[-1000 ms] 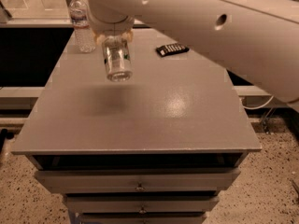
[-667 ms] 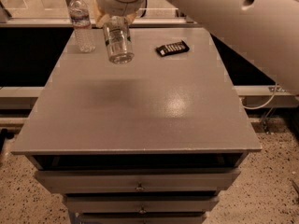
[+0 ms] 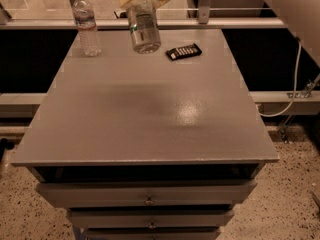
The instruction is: Place 7up can upright
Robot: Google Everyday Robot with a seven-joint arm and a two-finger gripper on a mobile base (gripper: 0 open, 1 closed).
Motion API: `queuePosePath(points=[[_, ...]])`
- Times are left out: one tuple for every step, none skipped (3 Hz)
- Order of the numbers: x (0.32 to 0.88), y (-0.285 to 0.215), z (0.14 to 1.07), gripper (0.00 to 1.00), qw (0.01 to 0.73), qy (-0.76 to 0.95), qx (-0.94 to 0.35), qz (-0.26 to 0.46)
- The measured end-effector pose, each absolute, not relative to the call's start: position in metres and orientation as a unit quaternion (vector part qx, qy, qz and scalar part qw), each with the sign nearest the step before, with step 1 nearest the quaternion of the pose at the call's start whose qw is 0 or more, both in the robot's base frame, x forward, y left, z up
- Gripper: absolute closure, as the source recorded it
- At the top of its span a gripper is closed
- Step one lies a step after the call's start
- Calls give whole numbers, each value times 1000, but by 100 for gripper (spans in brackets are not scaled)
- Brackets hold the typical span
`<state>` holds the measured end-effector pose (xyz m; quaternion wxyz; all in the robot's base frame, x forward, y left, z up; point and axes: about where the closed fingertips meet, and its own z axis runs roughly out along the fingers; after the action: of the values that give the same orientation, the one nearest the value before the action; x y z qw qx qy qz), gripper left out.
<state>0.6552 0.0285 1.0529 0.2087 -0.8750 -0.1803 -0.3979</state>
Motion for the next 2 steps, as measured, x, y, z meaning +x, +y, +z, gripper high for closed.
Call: queuePosePath(points=[[653, 52, 1056, 100, 215, -227, -855, -413], [654, 74, 1036, 100, 262, -262, -828, -421]])
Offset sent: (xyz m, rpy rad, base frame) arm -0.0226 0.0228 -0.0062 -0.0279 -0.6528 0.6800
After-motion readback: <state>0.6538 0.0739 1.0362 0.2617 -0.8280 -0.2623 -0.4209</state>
